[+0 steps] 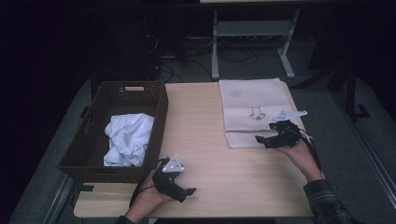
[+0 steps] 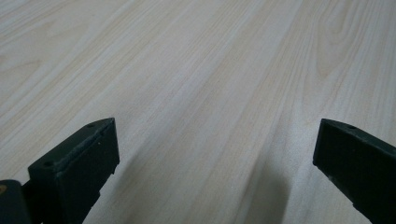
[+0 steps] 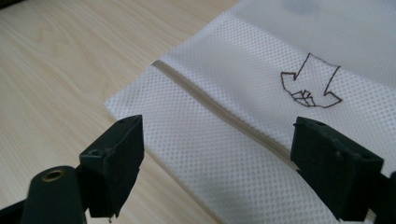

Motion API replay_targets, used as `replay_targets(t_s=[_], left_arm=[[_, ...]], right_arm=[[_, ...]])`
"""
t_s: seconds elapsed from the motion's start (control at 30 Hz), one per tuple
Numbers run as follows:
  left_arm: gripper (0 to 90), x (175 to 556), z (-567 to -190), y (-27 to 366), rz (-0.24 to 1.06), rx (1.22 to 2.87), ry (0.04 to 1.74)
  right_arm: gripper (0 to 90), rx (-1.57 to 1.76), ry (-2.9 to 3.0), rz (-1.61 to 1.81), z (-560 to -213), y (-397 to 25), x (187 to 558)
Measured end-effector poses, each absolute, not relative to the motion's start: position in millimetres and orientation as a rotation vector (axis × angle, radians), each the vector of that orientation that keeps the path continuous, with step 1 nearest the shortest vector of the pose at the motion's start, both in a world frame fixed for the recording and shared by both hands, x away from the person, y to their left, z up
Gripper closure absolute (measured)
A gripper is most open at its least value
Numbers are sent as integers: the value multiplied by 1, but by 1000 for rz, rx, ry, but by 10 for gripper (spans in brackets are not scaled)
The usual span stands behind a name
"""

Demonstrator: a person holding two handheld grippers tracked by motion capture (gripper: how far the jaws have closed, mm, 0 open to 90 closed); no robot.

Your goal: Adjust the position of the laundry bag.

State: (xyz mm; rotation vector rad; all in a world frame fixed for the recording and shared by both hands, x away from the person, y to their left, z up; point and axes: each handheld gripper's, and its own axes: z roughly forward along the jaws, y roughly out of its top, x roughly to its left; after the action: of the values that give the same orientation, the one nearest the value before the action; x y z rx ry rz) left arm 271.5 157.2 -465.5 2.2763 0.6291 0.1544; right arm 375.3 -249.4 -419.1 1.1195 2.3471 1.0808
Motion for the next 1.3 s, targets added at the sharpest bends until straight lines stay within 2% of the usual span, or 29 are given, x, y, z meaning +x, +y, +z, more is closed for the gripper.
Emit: replay_targets(t_s=[0.67, 0.73, 1.2, 1.23, 1.3], left_arm=[[0, 272, -465, 157, 155, 2278, 629], [0, 272, -465, 157, 154, 2279, 628], [0, 271, -465, 157, 149, 2275, 629], [0, 271, -465, 157, 149, 2276, 627], [0, 271, -465, 157, 149, 2276, 626]], right_arm=[[244, 1201, 2341, 1069, -408, -249, 414], [297, 1203, 2330, 1065, -407, -248, 419], [435, 1259, 2340, 984, -410, -241, 446], [486, 1268, 2316, 992, -411, -241, 449], [499, 1294, 2307, 999, -413, -242, 454]])
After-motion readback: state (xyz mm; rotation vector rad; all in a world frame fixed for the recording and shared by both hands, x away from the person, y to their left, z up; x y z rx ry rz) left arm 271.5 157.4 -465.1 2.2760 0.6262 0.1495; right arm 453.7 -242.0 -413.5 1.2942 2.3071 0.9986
